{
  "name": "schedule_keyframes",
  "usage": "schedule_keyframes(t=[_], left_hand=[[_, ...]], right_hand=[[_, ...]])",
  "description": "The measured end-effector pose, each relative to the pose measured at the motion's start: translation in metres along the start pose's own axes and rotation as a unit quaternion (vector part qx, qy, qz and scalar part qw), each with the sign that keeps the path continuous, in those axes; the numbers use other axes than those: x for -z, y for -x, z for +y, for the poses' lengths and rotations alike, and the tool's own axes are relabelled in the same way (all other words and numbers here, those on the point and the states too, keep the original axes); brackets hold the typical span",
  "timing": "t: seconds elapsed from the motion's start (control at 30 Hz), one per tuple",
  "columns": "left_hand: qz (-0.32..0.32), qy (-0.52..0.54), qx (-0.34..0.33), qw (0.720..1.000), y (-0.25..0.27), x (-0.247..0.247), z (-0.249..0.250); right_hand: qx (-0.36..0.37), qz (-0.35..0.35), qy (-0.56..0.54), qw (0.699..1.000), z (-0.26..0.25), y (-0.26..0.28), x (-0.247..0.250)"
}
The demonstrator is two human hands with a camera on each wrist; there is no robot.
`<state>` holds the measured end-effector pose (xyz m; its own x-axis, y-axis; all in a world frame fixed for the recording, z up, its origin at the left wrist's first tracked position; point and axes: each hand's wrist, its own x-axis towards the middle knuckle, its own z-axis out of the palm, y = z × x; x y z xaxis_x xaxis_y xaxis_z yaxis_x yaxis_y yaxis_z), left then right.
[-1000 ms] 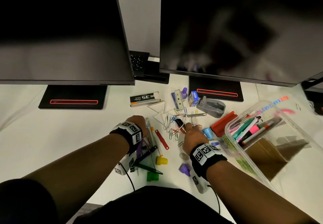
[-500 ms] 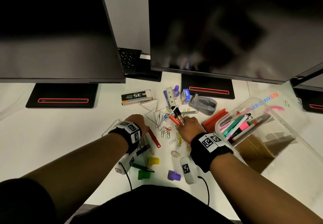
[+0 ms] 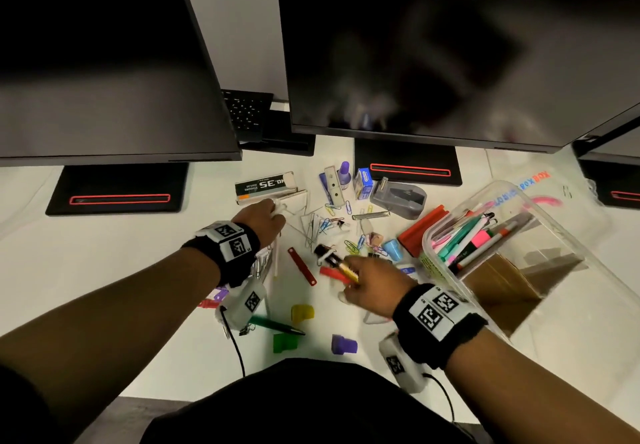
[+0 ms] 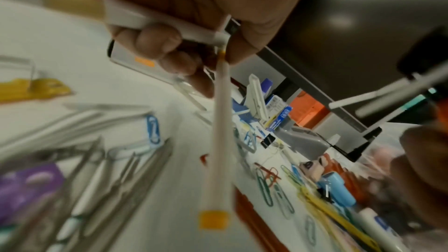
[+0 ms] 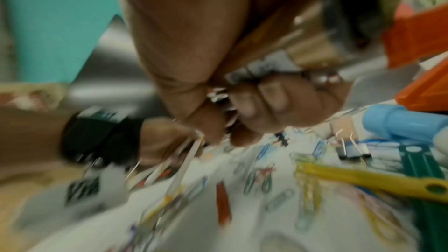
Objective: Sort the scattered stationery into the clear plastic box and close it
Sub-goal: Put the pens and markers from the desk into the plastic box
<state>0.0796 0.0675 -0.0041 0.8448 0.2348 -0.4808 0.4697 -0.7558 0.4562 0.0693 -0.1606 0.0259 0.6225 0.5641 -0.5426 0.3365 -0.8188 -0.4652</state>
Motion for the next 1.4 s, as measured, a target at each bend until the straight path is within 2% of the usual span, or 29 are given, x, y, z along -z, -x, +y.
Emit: schedule_keyframes(t=[0.1, 0.2, 0.3, 0.43, 0.57, 0.67, 0.8, 0.9, 0.97, 1.1, 1.27, 1.4], left_hand=[[-0.023, 0.027, -0.038, 0.999, 0.008, 0.002, -0.006], [-0.041, -0.016, -0.059, 0.997, 0.016, 0.003, -0.010], [-0.097, -0.067, -0.086, 0.989, 0.023, 0.003, -0.009], [-0.194, -0.181, -0.127, 0.956, 0.036, 0.000, -0.010], [-0.230, -0.261, -0.159, 0.924, 0.050, -0.010, -0.023], [-0.242, -0.303, -0.205, 0.898, 0.057, -0.019, -0.030], [-0.249, -0.320, -0.238, 0.883, 0.061, -0.029, -0.036], [-0.235, -0.342, -0.241, 0.877, 0.059, -0.031, -0.036], [-0.223, -0.349, -0.254, 0.874, 0.056, -0.032, -0.038], [-0.192, -0.345, -0.250, 0.884, 0.050, -0.033, -0.042], [-0.152, -0.314, -0.242, 0.905, 0.044, -0.031, -0.038], [-0.100, -0.232, -0.213, 0.944, 0.041, -0.020, -0.031]], right_hand=[[0.044, -0.114, 0.066, 0.990, -0.003, 0.006, -0.022], [0.046, -0.150, 0.109, 0.982, 0.001, 0.002, -0.041], [0.034, -0.122, 0.114, 0.985, 0.005, -0.003, -0.047], [0.015, -0.061, 0.114, 0.991, 0.012, -0.012, -0.044], [-0.033, 0.011, 0.084, 0.996, 0.015, -0.021, -0.038], [-0.069, 0.061, 0.061, 0.994, 0.017, -0.025, -0.034], [-0.086, 0.099, 0.030, 0.991, 0.019, -0.019, -0.035], [-0.071, 0.095, 0.033, 0.992, 0.020, -0.009, -0.043], [-0.054, 0.068, 0.049, 0.995, 0.021, -0.002, -0.050], [-0.044, 0.005, 0.066, 0.997, 0.023, 0.007, -0.064], [-0.068, 0.038, 0.035, 0.996, 0.029, 0.002, -0.058], [-0.076, 0.071, 0.014, 0.994, 0.032, 0.001, -0.043]])
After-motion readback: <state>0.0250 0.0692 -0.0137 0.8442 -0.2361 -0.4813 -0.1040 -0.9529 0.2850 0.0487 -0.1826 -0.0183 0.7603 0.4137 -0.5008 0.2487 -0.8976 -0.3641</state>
